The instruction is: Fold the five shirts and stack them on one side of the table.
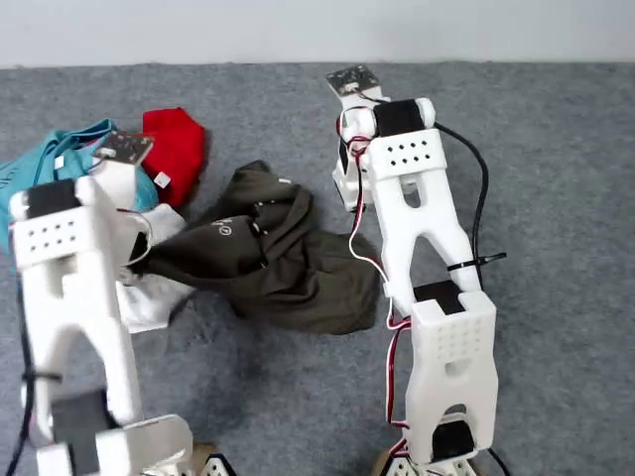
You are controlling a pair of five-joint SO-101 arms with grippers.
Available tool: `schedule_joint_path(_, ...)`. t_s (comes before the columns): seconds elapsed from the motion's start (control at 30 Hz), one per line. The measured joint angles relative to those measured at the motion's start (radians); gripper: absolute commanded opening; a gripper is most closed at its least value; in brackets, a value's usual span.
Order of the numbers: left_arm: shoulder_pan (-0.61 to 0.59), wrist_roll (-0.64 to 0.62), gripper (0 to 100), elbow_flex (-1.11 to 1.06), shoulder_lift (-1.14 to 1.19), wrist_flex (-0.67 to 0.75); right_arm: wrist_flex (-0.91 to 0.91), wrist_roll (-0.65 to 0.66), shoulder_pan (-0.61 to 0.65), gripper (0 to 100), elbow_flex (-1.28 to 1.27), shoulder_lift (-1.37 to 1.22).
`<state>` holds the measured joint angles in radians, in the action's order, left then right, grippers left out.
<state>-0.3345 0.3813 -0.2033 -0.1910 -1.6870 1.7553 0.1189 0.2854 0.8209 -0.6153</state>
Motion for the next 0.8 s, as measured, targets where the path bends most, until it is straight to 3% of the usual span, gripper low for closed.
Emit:
schedule_joint_path(0.23,0.0,0.014,1,-0.026,-0.265,-0.038,-0.011,0.0,0.066,49.7,-0.006,-0.021)
schedule_joint_path(0.57,0.0,0.014,1,-0.117,-0.304,-0.038,-0.144,0.0,0.095,48.3,-0.012,-0.241)
schedule_joint_path(0.8,0.0,0.014,1,-0.117,-0.304,-0.038,-0.161,0.0,0.097,22.2,-0.012,-0.31)
